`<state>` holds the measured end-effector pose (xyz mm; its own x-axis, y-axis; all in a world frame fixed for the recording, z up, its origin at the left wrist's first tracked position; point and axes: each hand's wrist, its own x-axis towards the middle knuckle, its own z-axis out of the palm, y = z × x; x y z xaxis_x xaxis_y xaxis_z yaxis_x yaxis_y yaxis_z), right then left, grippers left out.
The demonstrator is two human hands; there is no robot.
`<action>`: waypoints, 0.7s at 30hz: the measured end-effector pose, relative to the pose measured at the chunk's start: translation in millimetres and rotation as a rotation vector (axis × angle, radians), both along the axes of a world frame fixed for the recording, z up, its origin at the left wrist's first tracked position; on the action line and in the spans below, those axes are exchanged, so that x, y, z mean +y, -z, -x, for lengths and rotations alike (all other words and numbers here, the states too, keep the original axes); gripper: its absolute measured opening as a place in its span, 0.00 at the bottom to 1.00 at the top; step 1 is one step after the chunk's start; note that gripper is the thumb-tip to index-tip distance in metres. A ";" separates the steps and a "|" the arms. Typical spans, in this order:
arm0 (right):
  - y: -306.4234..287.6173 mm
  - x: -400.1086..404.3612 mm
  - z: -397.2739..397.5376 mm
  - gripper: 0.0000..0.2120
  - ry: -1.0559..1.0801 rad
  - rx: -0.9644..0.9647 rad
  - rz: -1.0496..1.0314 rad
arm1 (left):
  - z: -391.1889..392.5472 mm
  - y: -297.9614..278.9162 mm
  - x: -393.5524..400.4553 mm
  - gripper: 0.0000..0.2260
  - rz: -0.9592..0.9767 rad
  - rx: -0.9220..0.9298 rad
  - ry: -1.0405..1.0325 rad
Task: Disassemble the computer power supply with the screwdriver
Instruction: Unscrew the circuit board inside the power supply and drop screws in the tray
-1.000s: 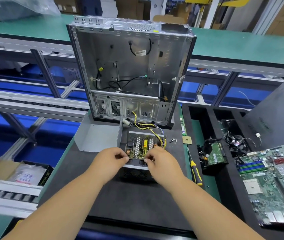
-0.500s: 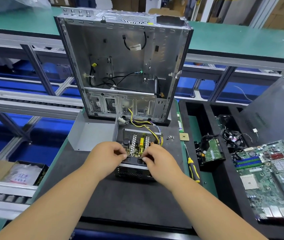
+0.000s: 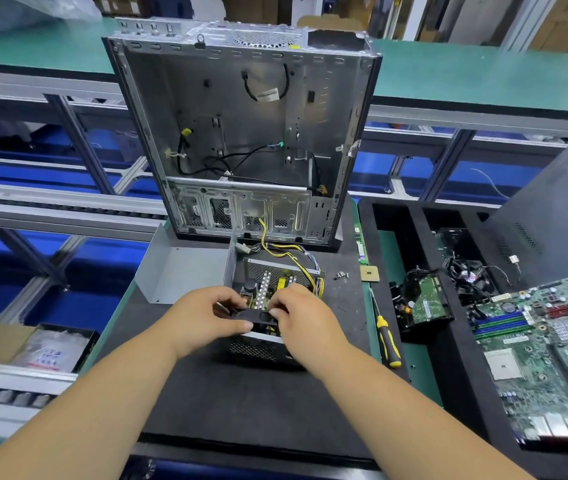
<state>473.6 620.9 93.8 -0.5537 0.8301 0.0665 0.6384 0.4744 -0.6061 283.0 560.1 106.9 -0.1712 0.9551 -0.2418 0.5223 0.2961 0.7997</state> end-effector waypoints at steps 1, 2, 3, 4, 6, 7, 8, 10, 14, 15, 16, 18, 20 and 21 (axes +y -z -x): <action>-1.0 0.1 -0.1 0.05 -0.001 0.015 0.002 | -0.9 -0.9 -0.2 0.11 -0.018 0.017 -0.012; -1.5 0.1 -1.4 0.05 -0.001 0.039 0.003 | -2.1 -2.2 0.0 0.11 -0.037 0.022 -0.032; -2.2 0.3 -3.5 0.04 -0.004 0.065 0.007 | -3.5 -3.8 0.4 0.10 -0.056 0.007 -0.050; -3.6 0.2 -5.9 0.05 -0.013 0.078 0.013 | -5.0 -5.8 1.1 0.10 -0.073 -0.015 -0.060; -7.6 1.2 -8.6 0.12 -0.040 0.045 0.020 | -7.3 -11.0 3.5 0.10 -0.111 -0.034 -0.072; -10.3 2.4 -8.6 0.14 -0.052 0.022 0.015 | -8.2 -14.6 4.8 0.10 -0.135 -0.033 -0.078; -13.7 4.1 -8.2 0.14 -0.058 0.015 0.008 | -9.2 -18.6 6.1 0.10 -0.160 -0.031 -0.080; -22.4 7.8 -8.0 0.13 -0.042 0.059 0.005 | -10.5 -27.6 7.9 0.09 -0.208 -0.051 -0.072; -45.3 12.7 -12.6 0.08 0.038 0.279 0.137 | -8.7 -47.0 8.7 0.06 -0.280 -0.163 -0.074; -50.6 13.3 -14.1 0.08 0.042 0.317 0.166 | -7.6 -51.1 9.1 0.05 -0.290 -0.166 -0.081; -55.2 13.6 -16.0 0.08 0.042 0.335 0.182 | -7.3 -54.3 9.9 0.04 -0.298 -0.168 -0.085; -61.3 14.2 -19.0 0.09 0.049 0.330 0.205 | -8.3 -59.5 12.6 0.03 -0.308 -0.170 -0.082; -64.8 13.6 -21.6 0.10 0.059 0.345 0.271 | -9.3 -61.9 17.5 0.02 -0.324 -0.133 -0.076; -65.9 13.7 -22.8 0.10 0.058 0.374 0.322 | -9.1 -62.1 20.7 0.02 -0.335 -0.093 -0.067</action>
